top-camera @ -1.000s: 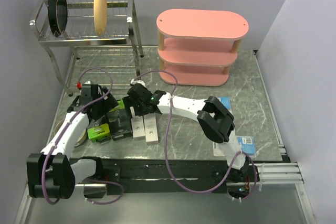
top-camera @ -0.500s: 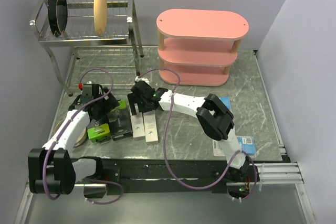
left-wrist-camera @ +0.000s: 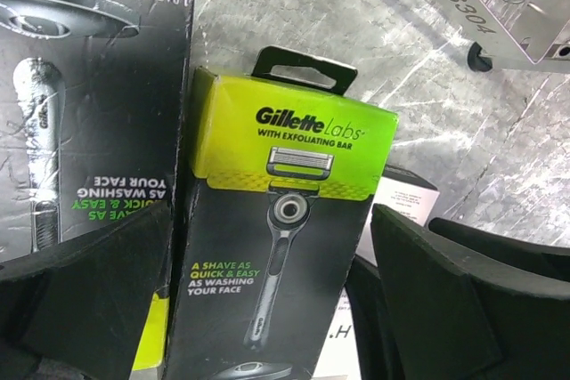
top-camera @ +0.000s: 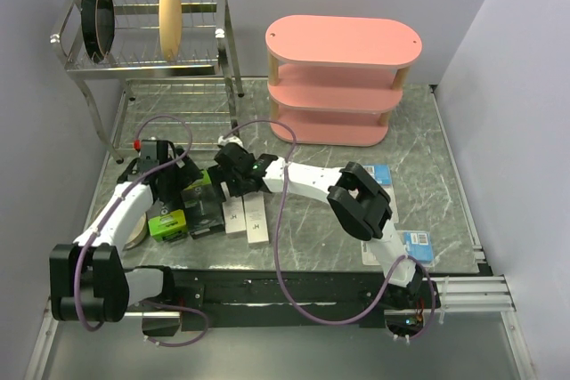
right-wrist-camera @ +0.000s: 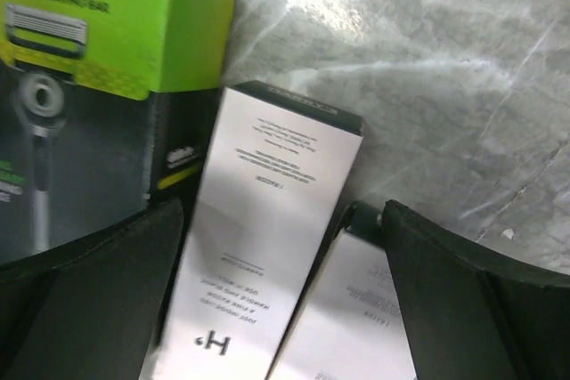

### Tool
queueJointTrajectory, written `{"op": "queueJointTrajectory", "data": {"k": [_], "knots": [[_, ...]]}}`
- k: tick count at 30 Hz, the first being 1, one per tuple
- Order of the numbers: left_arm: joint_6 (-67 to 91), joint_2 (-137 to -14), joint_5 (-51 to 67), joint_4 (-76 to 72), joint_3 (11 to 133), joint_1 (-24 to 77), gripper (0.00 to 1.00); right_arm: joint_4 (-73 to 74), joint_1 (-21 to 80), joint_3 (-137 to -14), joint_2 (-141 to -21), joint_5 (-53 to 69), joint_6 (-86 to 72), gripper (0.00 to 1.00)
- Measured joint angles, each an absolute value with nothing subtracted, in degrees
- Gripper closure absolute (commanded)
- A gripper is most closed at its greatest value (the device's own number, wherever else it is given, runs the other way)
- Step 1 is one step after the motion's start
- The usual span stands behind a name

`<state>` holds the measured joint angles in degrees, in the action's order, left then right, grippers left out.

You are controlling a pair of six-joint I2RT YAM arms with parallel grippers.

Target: Place and organize the shaving razors onto the shelf

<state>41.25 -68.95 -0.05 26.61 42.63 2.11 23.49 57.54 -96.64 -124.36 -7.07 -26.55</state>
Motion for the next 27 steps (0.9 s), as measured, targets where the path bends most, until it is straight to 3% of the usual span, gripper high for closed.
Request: {"op": "queueJointTrajectory", "data": {"k": [8,27], "knots": [[41.21,-71.90,0.43,27.81,45.08,2.07,0.01,19.79,56.07,-86.04,-120.57,-8.43,-24.10,0.03],[41.63,-70.17,2.26,27.53,42.11,8.25,0.01,21.52,40.01,-57.34,-97.21,-10.50,-12.99,0.04]]}}
